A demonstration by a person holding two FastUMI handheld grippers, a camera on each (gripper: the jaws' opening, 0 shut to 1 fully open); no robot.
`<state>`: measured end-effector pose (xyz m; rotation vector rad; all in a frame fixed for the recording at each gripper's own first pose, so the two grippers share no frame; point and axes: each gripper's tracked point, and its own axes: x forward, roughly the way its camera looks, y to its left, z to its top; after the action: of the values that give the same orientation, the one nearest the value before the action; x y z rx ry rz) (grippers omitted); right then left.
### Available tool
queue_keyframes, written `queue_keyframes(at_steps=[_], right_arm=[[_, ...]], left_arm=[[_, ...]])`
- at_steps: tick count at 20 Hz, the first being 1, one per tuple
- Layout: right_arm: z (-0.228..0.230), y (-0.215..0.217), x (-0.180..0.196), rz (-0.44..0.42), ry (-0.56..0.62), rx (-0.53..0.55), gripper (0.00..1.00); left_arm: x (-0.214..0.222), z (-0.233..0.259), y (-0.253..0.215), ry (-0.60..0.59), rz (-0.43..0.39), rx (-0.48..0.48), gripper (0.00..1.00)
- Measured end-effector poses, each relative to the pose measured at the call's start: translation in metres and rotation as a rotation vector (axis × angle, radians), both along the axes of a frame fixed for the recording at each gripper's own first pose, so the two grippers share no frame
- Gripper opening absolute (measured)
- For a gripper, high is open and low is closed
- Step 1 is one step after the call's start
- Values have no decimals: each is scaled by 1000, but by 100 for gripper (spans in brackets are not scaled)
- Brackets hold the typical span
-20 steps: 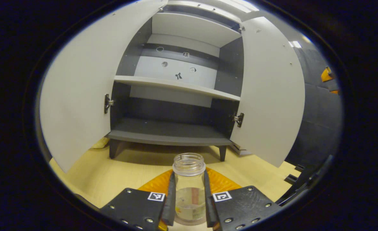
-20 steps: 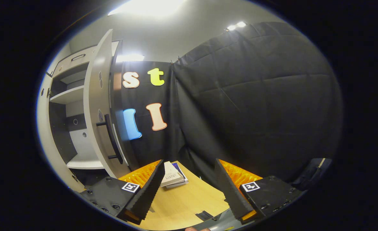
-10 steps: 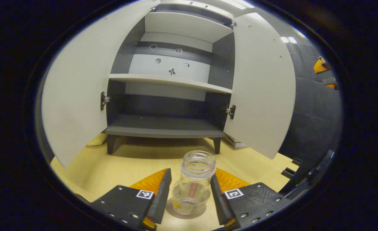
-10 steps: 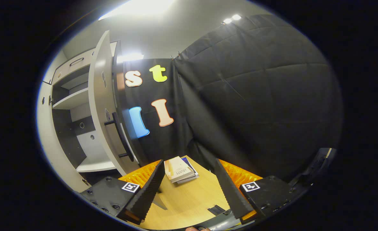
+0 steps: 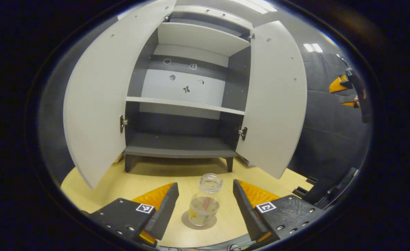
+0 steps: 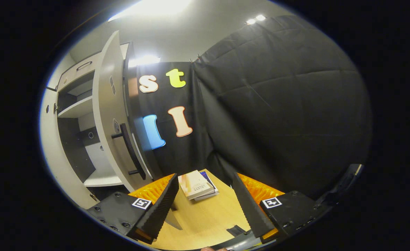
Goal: Grasp the bottle in the cabinet with the left hand and place it on the coaster, then close the right door with the right hand and the left door with the left hand.
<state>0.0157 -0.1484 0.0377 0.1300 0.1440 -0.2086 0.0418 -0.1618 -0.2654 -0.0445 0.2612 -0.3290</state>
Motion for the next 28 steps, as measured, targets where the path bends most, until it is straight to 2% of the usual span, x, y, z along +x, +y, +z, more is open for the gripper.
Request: queue_keyframes(at_steps=[3, 4, 6, 8, 9, 13, 14, 16, 18, 20, 21, 23, 24, 25, 28], right_arm=[[3, 3, 22, 49, -2, -30, 99], [7, 1, 27, 55, -14, -43, 96], [14, 2, 38, 70, -38, -40, 99], [16, 3, 48, 90, -46, -36, 95], [18, 4, 53, 105, -45, -38, 99], [29, 6, 73, 161, -76, -94, 99], [30, 5, 78, 172, -77, -94, 95], [32, 9, 89, 196, -82, -68, 99], [32, 11, 100, 218, -80, -67, 99], [35, 15, 110, 245, -90, -71, 99], [37, 19, 117, 266, -93, -69, 95], [40, 26, 125, 311, -88, -77, 99], [42, 30, 129, 339, -89, -93, 95], [43, 34, 132, 363, -90, -111, 99], [44, 49, 139, 443, -86, -148, 99]], left_arm=[[-21, 48, 14, -22, 66, -7, 91], [-26, 67, 20, -34, 93, -20, 90], [-32, 103, 33, -63, 123, -24, 90], [-30, 132, 50, -80, 142, 14, 89], [-28, 150, 60, -100, 161, 30, 90], [-21, 221, 88, -185, 245, 70, 90], [-19, 235, 93, -202, 261, 98, 90], [-13, 259, 99, -236, 290, 159, 90], [-4, 271, 103, -252, 335, 176, 90], [5, 279, 99, -251, 361, 149, 90], [9, 282, 95, -254, 368, 134, 89], [12, 286, 90, -257, 377, 122, 90], [14, 287, 88, -261, 391, 124, 91], [15, 285, 85, -258, 403, 125, 91], [15, 282, 70, -249, 416, 117, 91]])
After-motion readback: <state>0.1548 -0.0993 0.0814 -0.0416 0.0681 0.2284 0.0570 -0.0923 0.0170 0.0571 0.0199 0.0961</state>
